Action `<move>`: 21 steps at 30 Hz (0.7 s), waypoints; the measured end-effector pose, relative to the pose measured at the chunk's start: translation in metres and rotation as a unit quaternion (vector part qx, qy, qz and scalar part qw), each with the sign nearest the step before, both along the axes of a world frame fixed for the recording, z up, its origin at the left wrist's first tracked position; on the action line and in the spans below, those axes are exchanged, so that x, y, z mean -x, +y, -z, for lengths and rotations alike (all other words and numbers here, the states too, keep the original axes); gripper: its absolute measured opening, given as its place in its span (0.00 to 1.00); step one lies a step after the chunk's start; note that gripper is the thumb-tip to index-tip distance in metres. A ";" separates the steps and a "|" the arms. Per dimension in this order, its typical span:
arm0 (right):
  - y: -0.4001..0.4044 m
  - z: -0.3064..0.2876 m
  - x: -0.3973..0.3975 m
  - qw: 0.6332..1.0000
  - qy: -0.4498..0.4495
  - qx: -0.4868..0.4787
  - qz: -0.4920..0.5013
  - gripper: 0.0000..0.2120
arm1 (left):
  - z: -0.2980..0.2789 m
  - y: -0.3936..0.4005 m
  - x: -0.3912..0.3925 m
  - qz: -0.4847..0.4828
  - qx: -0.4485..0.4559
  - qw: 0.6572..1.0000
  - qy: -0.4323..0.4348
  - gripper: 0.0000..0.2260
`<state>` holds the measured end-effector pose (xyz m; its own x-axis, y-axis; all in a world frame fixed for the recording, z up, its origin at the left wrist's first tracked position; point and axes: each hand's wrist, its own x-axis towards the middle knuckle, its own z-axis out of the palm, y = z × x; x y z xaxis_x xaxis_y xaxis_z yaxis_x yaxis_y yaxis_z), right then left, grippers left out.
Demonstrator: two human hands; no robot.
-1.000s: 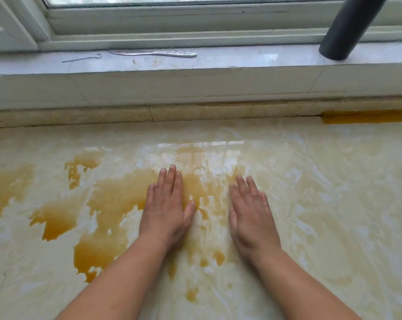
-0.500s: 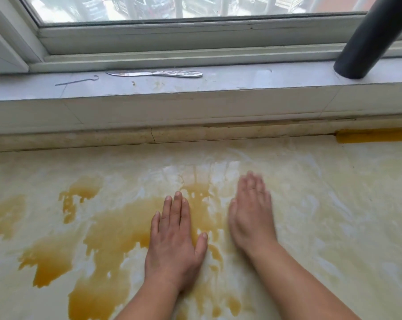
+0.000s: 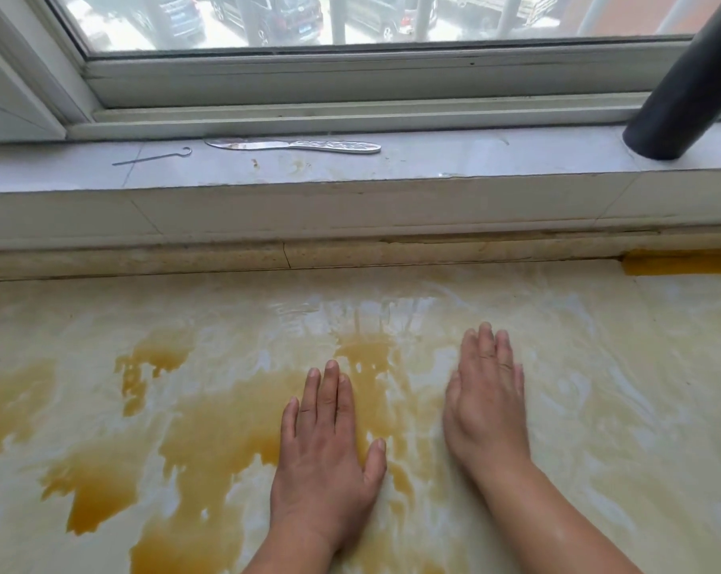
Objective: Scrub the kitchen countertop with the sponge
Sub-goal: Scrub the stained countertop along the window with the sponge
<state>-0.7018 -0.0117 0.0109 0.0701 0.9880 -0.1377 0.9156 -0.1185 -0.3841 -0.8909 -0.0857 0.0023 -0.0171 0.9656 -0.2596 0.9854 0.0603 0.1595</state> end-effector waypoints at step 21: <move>0.038 -0.001 0.058 0.990 0.027 -0.013 -0.136 0.30 | -0.001 0.002 -0.001 -0.005 0.022 1.000 0.007 0.40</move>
